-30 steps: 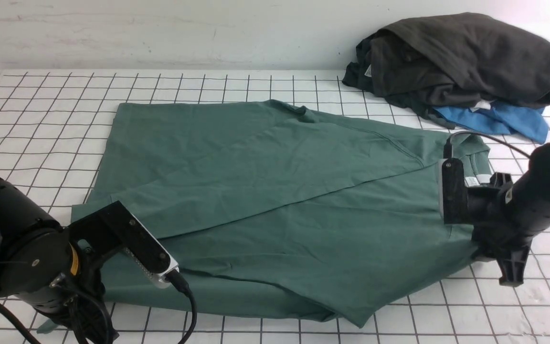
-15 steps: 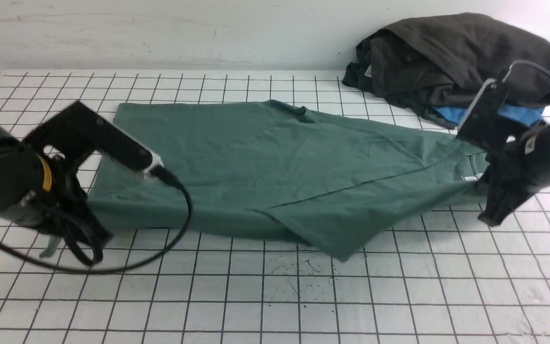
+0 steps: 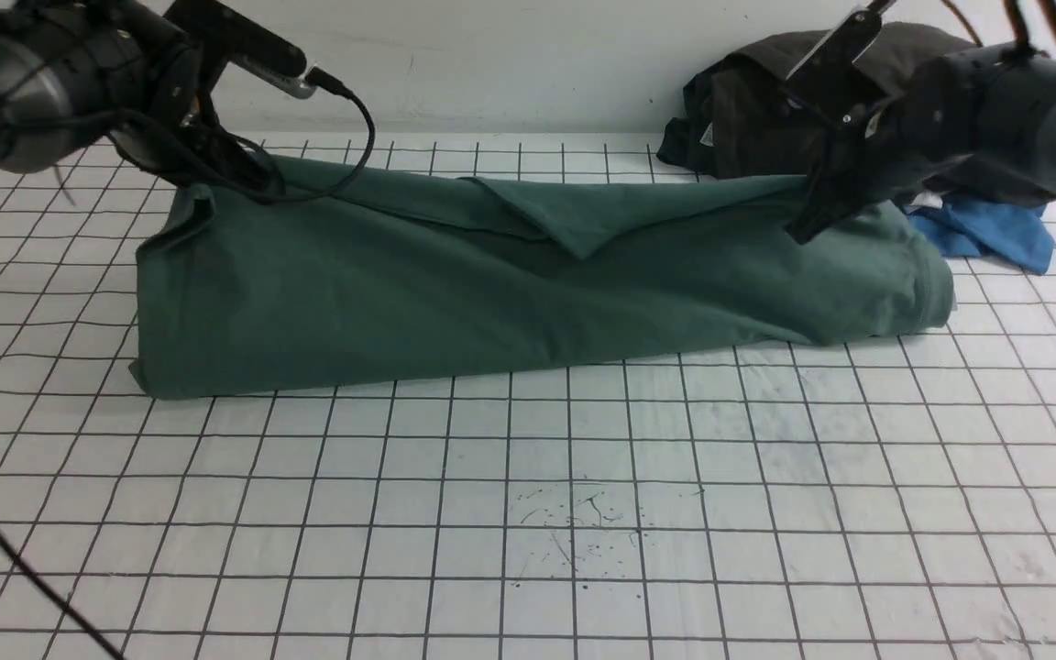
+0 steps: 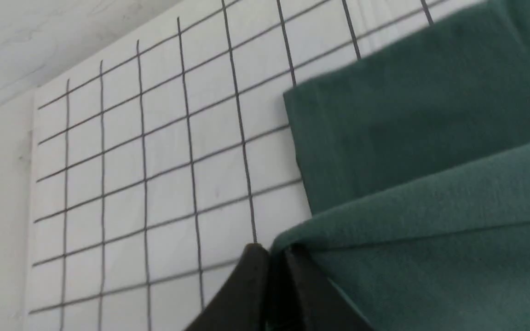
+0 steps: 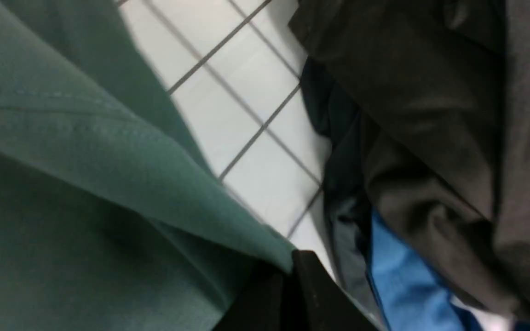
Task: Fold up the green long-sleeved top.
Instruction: Use both arms to drag the lower edge of the fabric forward and fold it over the upper edge, then use the right arm to clamp the right edge of the fabric
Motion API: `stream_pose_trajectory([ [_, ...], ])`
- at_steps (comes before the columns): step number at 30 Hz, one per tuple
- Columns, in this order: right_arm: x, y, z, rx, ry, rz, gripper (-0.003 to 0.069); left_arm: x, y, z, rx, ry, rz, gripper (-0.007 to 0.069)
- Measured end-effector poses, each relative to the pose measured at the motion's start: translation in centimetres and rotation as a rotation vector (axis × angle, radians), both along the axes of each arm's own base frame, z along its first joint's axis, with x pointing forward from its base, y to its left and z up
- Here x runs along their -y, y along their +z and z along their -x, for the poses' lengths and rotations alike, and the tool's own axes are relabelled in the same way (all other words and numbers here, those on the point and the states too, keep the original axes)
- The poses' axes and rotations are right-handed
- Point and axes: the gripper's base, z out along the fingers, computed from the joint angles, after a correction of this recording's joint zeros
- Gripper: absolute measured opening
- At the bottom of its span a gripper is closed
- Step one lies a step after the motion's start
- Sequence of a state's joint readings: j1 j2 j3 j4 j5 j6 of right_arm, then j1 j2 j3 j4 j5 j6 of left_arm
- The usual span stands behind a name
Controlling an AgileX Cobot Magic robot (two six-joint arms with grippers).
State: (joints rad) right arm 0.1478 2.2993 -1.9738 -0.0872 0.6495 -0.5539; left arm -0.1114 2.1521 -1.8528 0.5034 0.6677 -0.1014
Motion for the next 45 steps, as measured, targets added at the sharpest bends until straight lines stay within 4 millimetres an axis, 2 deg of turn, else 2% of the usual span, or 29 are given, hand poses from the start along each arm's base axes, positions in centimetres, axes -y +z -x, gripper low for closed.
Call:
stream_pose_trajectory([
  [1,-0.1,-0.9,-0.8,-0.014,-0.037,-0.038,0.0016,-0.1,-1.4,-1.8,-0.009,0.019,-0.001,0.0048],
  [3,-0.3,-1.8,-1.6,-0.029,-0.088,-0.093,0.0071,-0.3,-3.1,-3.7,-0.033,0.055,-0.01,0.0109],
  [4,-0.4,-2.0,-1.7,-0.036,-0.107,-0.114,0.0111,-0.4,-3.7,-4.5,-0.04,0.076,-0.011,0.0156],
  [5,-0.4,-1.8,-1.8,-0.033,-0.111,-0.12,0.012,-0.4,-3.4,-4.8,-0.026,0.08,-0.009,0.0167],
  [6,-0.4,-1.4,-1.9,-0.028,-0.148,-0.164,0.0204,-0.7,-4.4,-5.6,-0.051,0.116,-0.003,0.0254],
  [7,-0.4,-0.9,-2.0,-0.019,-0.168,-0.188,0.0251,-0.7,-4.4,-5.9,-0.058,0.144,0.011,0.0319],
  [8,-0.4,-0.7,-2.0,-0.017,-0.172,-0.193,0.026,-0.7,-4.1,-6.0,-0.049,0.147,0.021,0.033],
  [10,-0.5,0.5,-1.8,-0.022,-0.215,-0.25,0.0334,-0.4,-3.2,-5.9,-0.073,0.182,0.085,0.0437],
  [12,-0.8,1.8,-1.4,-0.048,-0.228,-0.31,0.0346,0.1,-2.1,-5.6,-0.096,0.167,0.155,0.0476],
  [14,-1.8,2.7,-0.8,-0.091,-0.193,-0.354,0.0309,0.8,-1.4,-5.2,-0.141,0.114,0.211,0.0486],
  [15,-2.9,2.7,-0.3,-0.144,-0.127,-0.366,0.0251,1.7,-1.2,-4.8,-0.195,0.039,0.247,0.047],
  [16,-3.1,2.7,-0.3,-0.142,-0.116,-0.357,0.0251,1.9,-1.2,-4.7,-0.203,0.028,0.254,0.0466],
  [17,-4.0,2.5,0.0,-0.176,-0.069,-0.372,0.0199,2.4,-1.4,-4.5,-0.235,-0.012,0.277,0.0445],
  [18,-5.8,1.5,0.3,-0.216,0.028,-0.385,0.0108,3.6,-2.1,-4.3,-0.293,-0.089,0.315,0.0385],
  [20,-7.8,-0.3,0.4,-0.246,0.126,-0.399,0.0034,4.8,-3.1,-4.2,-0.337,-0.158,0.351,0.029],
  [21,-9.1,-2.4,0.4,-0.26,0.195,-0.403,0.0005,5.6,-4.0,-4.2,-0.362,-0.193,0.371,0.0193],
  [24,-10.3,-5.6,0.0,-0.255,0.282,-0.383,-0.0011,6.6,-4.9,-4.1,-0.385,-0.225,0.381,0.0048],
  [25,-10.5,-6.6,-0.2,-0.236,0.311,-0.375,-0.0012,6.8,-5.1,-4.1,-0.389,-0.233,0.38,0.0027],
  [27,-10.5,-6.9,-0.8,-0.164,0.343,-0.36,-0.0013,7.1,-5.1,-4.1,-0.39,-0.244,0.381,0.0008],
  [29,-10.3,-7.4,-1.5,-0.081,0.341,-0.363,-0.0013,7.3,-5.0,-4.0,-0.391,-0.251,0.385,-0.0004],
  [31,-9.5,-7.9,-2.8,0.036,0.24,-0.43,-0.0013,7.6,-5.0,-4.0,-0.391,-0.256,0.386,-0.0008],
  [34,-6.3,-7.2,-5.0,0.227,-0.035,-0.577,-0.0013,7.7,-5.0,-4.0,-0.391,-0.258,0.382,-0.0008],
  [36,-3.4,-5.3,-5.9,0.303,-0.163,-0.672,-0.0009,7.4,-5.0,-4.0,-0.39,-0.253,0.365,-0.0008],
  [37,-3.1,-5.1,-6.0,0.308,-0.166,-0.671,-0.0009,7.4,-5.1,-4.0,-0.389,-0.252,0.36,-0.0008],
  [40,0.2,-1.5,-5.7,0.272,-0.106,-0.743,0.0005,6.3,-5.1,-4.2,-0.384,-0.226,0.313,-0.0008],
  [42,0.7,0.2,-4.9,0.196,-0.012,-0.743,0.0012,5.2,-5.1,-4.4,-0.38,-0.203,0.283,-0.0008],
  [43,0.6,0.3,-4.7,0.172,0.011,-0.733,0.0013,5.0,-5.1,-4.4,-0.379,-0.2,0.279,-0.0008],
  [44,0.6,1.0,-3.7,0.061,0.05,-0.718,0.0014,3.7,-5.2,-4.6,-0.374,-0.167,0.248,-0.0008],
  [45,0.6,0.7,-3.0,-0.038,0.059,-0.682,0.0014,2.6,-5.2,-4.7,-0.371,-0.14,0.227,-0.0008],
])
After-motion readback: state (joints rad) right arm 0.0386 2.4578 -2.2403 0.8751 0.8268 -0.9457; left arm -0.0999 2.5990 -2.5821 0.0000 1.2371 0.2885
